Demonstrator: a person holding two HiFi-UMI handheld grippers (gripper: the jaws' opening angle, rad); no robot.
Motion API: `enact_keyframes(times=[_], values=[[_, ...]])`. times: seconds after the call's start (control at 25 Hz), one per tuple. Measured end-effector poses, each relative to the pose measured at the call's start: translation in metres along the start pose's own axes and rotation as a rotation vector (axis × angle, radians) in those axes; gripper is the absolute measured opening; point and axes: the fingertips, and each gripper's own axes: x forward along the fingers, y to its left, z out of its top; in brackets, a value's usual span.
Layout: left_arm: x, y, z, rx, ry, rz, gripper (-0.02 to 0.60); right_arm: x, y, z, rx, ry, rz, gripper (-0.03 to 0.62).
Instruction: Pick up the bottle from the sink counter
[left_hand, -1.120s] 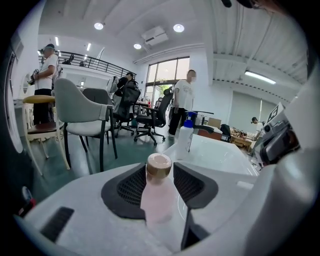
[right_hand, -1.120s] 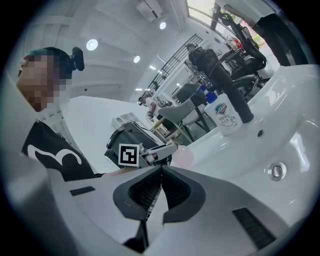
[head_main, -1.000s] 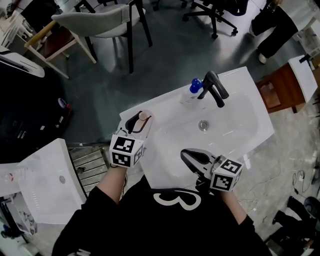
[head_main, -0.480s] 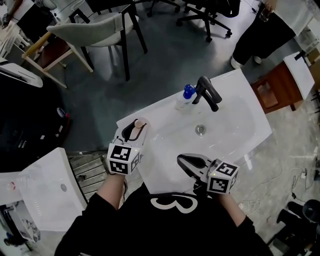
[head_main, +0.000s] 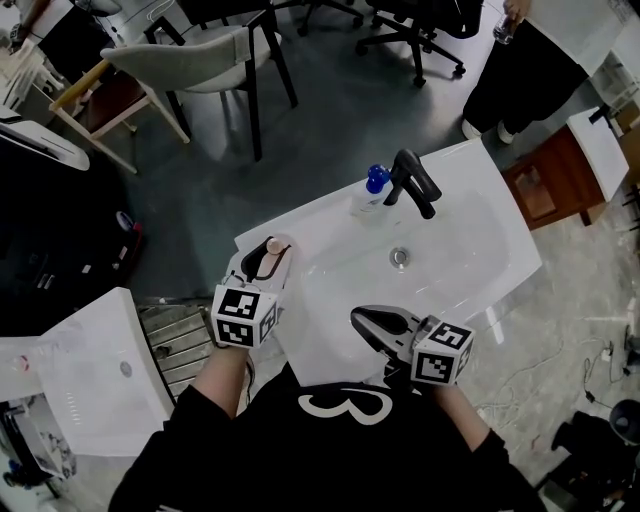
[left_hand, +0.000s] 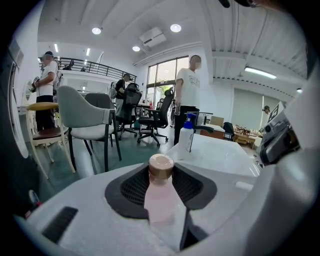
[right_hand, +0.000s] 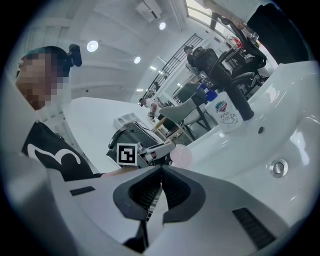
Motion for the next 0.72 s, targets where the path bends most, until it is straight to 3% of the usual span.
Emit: enact_keyframes(times=[0.4,0.72], values=[[-0.043,-0.023,0.013,-0.031,-0.034,0.025,0.152,-0.023,0.021,0.001,-0.051,-0.002,0.029,0.014],[-0.083,-0.066,0.016,-0.063,-0.060,0.039,0.152,-0.056,0.039,-0.001,-0.125,0.003,0.055,0.014]])
